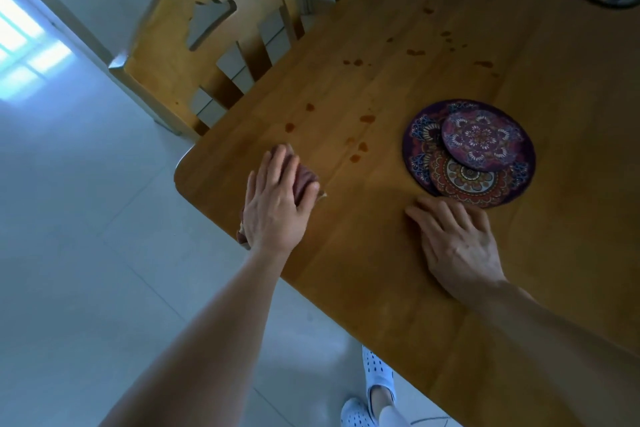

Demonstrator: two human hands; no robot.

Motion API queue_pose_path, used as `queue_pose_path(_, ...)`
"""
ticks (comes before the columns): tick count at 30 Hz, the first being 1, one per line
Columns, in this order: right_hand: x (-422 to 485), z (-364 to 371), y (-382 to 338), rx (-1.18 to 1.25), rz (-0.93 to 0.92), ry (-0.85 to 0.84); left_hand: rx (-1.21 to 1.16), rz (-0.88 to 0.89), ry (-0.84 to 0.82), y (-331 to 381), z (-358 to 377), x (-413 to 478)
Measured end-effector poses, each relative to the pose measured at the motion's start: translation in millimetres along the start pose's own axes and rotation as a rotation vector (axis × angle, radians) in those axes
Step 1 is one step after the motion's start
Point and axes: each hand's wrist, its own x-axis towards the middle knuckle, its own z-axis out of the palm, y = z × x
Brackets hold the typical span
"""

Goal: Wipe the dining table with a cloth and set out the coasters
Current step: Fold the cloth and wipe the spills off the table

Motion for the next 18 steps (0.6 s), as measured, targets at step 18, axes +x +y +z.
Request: queue_pose_path(18,88.5,27.0,4.7,0.057,0.256,-0.007,-0.162,-0.152,0.133,-19.7,17.2,152.1)
